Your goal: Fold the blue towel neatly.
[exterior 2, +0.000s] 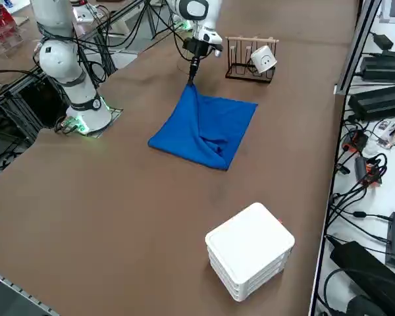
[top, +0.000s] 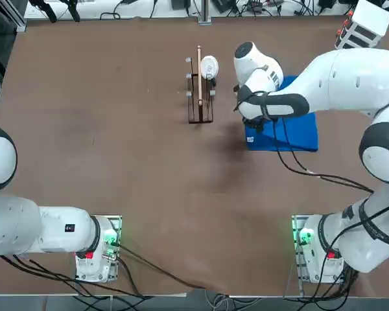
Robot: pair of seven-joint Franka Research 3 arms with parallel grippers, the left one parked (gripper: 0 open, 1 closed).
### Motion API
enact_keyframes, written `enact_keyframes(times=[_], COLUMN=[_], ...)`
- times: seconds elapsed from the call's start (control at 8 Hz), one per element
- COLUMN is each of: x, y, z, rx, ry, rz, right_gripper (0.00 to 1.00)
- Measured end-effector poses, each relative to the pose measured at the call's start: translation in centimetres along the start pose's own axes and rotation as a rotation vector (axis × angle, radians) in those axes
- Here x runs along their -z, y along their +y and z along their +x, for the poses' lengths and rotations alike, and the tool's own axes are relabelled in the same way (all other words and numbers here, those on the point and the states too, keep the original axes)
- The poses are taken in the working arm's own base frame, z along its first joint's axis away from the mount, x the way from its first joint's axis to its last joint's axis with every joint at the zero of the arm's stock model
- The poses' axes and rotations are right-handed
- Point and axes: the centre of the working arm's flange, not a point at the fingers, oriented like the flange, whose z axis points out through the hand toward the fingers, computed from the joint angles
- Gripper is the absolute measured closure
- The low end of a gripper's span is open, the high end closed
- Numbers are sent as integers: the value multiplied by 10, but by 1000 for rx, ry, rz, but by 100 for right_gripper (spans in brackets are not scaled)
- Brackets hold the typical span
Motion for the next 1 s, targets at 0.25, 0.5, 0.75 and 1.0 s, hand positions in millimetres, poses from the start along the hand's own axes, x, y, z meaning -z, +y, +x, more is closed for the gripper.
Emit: enact_keyframes(times=[0.25, 0.5, 0.75, 1.0], x=[-3, -8, -4, -2], y=[-12, -23, -26, -32], z=[-1, -1, 4, 13], rx=[-4, -11, -28, -54], ry=[4, 4, 16, 24], rz=[-7, -13, -8, -5], right_gripper=[98, 98, 98, 98])
